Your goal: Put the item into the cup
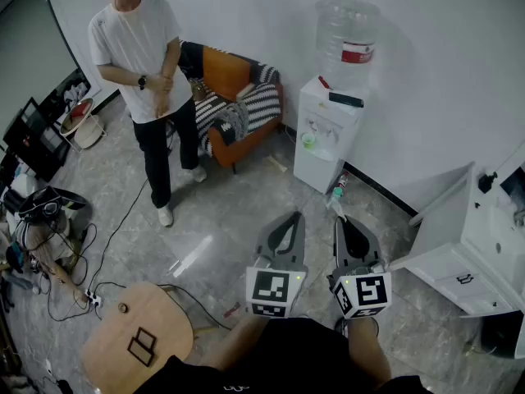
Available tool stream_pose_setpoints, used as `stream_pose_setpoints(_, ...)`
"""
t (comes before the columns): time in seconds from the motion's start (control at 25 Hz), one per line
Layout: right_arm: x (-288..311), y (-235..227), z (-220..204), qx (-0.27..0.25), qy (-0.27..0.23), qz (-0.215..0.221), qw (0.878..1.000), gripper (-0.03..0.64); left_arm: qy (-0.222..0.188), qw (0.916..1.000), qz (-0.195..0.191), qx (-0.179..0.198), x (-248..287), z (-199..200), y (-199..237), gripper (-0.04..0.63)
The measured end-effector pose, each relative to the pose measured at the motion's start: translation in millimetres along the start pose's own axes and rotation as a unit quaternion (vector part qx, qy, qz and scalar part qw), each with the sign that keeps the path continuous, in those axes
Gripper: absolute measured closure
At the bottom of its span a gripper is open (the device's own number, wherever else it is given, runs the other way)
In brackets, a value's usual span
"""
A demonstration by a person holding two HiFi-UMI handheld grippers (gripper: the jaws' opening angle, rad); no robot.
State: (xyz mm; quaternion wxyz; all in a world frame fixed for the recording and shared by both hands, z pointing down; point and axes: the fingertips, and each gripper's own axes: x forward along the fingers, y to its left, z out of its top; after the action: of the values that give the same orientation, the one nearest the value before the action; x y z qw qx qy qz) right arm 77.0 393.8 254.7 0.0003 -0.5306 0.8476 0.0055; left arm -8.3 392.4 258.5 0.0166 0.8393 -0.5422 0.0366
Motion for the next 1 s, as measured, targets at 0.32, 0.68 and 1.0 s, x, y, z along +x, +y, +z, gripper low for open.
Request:
stream_pose_setpoints(0.32,-7,-9,1,0.002,-0.002,0.005,1.0,0.606,0.002,1.0,0.006,0.0,1,-1,-10,0.58)
stream_pose_setpoints(0.68,-22,-25,4,0.004,-0.009,0.01,1.0,0.606,0.002,0.9998,0.018,0.001,1,0,-27,0.58)
stream_pose_setpoints(1.0,-46,-43,-4,0.01,-0.013,0.018,1.0,0.606,0.004,0.999,0.044,-0.007,-8,-11,-47,0.58)
